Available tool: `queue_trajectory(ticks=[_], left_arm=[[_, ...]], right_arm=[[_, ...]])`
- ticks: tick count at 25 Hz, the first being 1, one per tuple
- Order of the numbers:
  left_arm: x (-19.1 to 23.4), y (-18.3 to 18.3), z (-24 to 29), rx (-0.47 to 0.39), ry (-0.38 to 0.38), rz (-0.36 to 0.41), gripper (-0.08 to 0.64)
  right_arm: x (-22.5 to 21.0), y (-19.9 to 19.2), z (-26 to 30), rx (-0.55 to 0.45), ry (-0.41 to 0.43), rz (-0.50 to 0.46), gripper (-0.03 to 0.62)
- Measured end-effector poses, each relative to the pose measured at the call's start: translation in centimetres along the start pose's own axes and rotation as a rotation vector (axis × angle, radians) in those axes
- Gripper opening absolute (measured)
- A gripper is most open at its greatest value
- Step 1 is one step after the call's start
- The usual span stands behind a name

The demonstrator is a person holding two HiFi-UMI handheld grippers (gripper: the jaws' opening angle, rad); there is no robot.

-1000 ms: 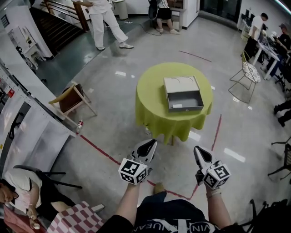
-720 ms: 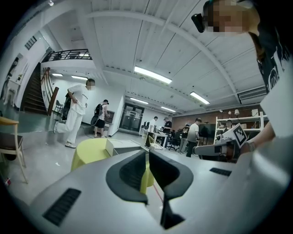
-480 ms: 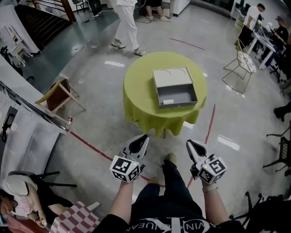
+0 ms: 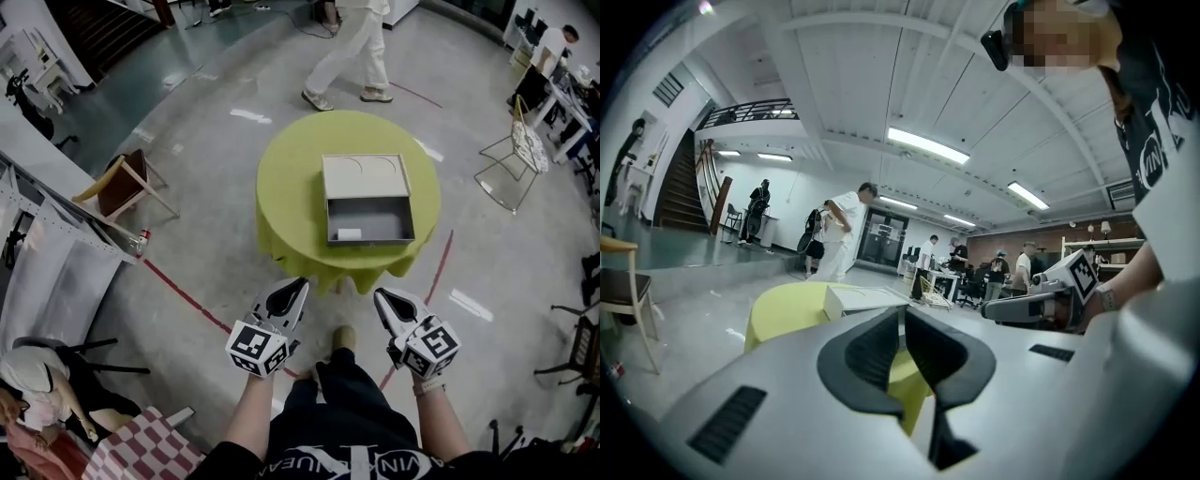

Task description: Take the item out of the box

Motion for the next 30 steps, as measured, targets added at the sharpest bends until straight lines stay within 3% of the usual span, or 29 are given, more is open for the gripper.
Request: queue_trajectory(ticks=[15, 30], left_arm=[[1.6, -1.5, 8.3, 0.057, 0.066, -0.005, 0.026], [3.1, -3.3, 11.4, 0.134, 0.127, 0.004, 0.026]], right_arm=[[-7.4, 1.5, 6.3, 0.214, 0.144, -0.111, 0.006], [-10.1, 3.6, 12.3, 0.464, 0.223, -0.216, 0.008]])
Point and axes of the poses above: the fingertips, and each gripper's own axes: z forward along the fingers, x to its left, y out of its top, the point moved 7 cm from there along -z, backward along the fingers, and after that the axes turned 7 degrees about z, right-handed, at the moved point
